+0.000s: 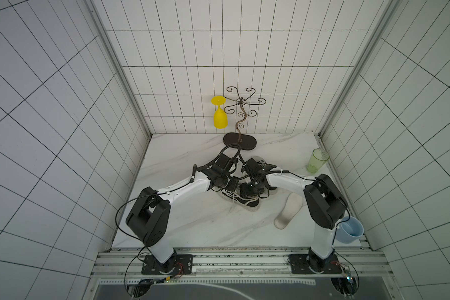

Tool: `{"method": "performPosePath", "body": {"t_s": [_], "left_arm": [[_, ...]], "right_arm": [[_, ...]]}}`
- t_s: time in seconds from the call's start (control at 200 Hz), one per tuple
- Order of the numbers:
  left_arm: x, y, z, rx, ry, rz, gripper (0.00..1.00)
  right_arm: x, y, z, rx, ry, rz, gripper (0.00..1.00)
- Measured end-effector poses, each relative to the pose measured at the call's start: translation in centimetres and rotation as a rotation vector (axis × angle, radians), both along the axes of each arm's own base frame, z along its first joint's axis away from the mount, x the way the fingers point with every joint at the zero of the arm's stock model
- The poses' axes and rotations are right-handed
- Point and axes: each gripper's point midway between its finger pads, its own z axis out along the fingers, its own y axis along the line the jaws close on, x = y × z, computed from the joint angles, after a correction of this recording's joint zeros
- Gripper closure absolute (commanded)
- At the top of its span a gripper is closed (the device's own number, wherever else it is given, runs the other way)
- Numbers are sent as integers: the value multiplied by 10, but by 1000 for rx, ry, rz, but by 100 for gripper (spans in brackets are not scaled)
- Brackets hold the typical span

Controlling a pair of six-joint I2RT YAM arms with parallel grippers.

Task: Insert the insole into the shoe
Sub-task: Insert the insole into the shoe, then move the shoe to the center of the board.

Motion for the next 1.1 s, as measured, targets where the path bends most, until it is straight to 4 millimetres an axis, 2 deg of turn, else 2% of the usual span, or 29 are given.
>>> {"method": "performPosePath", "body": {"t_s": [0.095,0.3,0.545,0.65,0.885,1.099], "left_arm": [[4,7,-1,48,-26,8,100],[24,29,3,207,-132,24,100],[41,53,5,417,-275,-62,100],[55,62,6,547,-371,-145,100],[88,73,12,793,-583,-321,100],[126,85,-1,915,-609,-396,100]], "right_arm": [[1,-1,12,27,-4,-19,34],[17,-5,61,127,-61,-88,33],[35,-33,96,174,-125,-184,33],[40,-43,109,190,-152,-210,33],[41,-54,117,196,-167,-234,33],[39,-57,112,186,-156,-230,33]]}}
